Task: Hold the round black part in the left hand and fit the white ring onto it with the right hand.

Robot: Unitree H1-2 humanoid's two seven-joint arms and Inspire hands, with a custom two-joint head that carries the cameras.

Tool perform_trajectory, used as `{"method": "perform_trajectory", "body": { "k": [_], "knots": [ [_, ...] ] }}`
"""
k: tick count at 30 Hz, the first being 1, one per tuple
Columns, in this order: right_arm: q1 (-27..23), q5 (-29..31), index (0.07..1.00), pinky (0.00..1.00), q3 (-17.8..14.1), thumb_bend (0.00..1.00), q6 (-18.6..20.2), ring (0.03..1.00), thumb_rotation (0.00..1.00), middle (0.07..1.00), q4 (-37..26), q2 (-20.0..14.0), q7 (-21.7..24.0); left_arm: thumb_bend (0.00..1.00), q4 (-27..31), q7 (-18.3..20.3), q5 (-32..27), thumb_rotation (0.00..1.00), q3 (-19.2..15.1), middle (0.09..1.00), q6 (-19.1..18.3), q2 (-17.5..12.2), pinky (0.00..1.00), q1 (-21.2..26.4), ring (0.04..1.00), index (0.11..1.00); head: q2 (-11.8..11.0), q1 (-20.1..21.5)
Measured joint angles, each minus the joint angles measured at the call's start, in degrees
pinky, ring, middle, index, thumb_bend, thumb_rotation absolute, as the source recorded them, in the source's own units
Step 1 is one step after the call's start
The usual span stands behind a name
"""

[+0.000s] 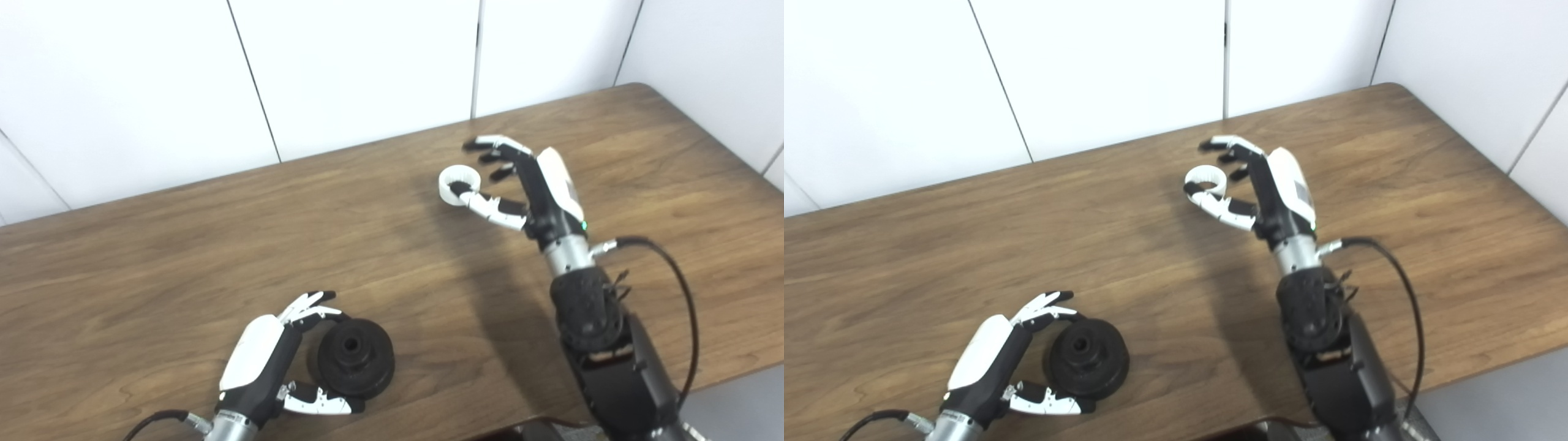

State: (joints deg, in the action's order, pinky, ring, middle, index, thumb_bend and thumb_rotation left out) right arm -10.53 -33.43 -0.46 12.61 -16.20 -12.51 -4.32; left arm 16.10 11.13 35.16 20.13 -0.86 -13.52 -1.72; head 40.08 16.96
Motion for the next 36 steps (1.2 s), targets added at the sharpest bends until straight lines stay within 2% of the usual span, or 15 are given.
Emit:
{"method": "perform_trajectory", "body": {
  "k": [9,12,18,22,25,28,34,36],
  "knots": [
    [-8.39,-5.7,0.786,0.64,0.83,0.61,3.42,0.844,0.48,0.887,7.39,-6.64,3.73,0.87,-0.29,-0.36,0.08,0.18,0.0,0.905,0.01,0.51,0.87,-0.09,0.938,0.562,0.0,-0.53],
    [-10.61,-5.75,0.793,0.65,1.14,0.6,3.59,0.852,0.47,0.887,9.51,-7.65,4.51,0.87,-0.34,-0.42,0.08,0.17,-0.02,0.903,0.05,0.57,0.87,-0.09,0.939,0.56,0.0,-0.62],
    [-14.89,-5.88,0.8,0.67,4.21,0.6,2.38,0.843,0.46,0.88,19.28,-10.8,6.02,0.87,-0.5,-0.46,0.02,0.17,-0.11,0.902,0.15,0.72,0.88,-0.09,0.938,0.559,0.26,-1.06],
    [-16.77,-5.54,0.824,0.71,6.21,0.62,1.01,0.874,0.52,0.901,24.44,-12.87,7.18,0.86,-0.5,-0.42,-0.01,0.18,-0.23,0.903,0.27,0.76,0.88,-0.15,0.936,0.562,0.35,-1.23],
    [-17.02,-4.67,0.836,0.75,6.73,0.65,0.92,0.904,0.59,0.922,26.04,-13.65,8.46,0.86,-0.5,-0.4,0.01,0.18,-0.27,0.903,0.24,0.8,0.87,-0.16,0.936,0.564,0.53,-1.49],
    [-17.07,-3.48,0.845,0.76,7.35,0.72,0.72,0.923,0.71,0.938,27.62,-14.23,9.33,0.86,-0.5,-0.31,0.08,0.18,-0.31,0.902,0.13,0.81,0.88,-0.15,0.94,0.567,0.44,-1.76],
    [-17.08,-2.98,0.886,0.89,9.19,0.8,0.7,0.982,0.82,0.984,28.35,-14.71,11.32,0.86,-0.55,-0.3,0.14,0.19,-0.31,0.901,-0.08,0.88,0.88,-0.1,0.942,0.566,-0.09,-2.2],
    [-17.08,-3.01,0.901,0.93,10.2,0.84,0.73,0.997,0.85,0.997,28.02,-15.19,13.4,0.86,-0.69,-0.31,0.19,0.19,-0.3,0.902,-0.14,0.98,0.88,-0.1,0.944,0.565,0.0,-2.2]
  ]
}}
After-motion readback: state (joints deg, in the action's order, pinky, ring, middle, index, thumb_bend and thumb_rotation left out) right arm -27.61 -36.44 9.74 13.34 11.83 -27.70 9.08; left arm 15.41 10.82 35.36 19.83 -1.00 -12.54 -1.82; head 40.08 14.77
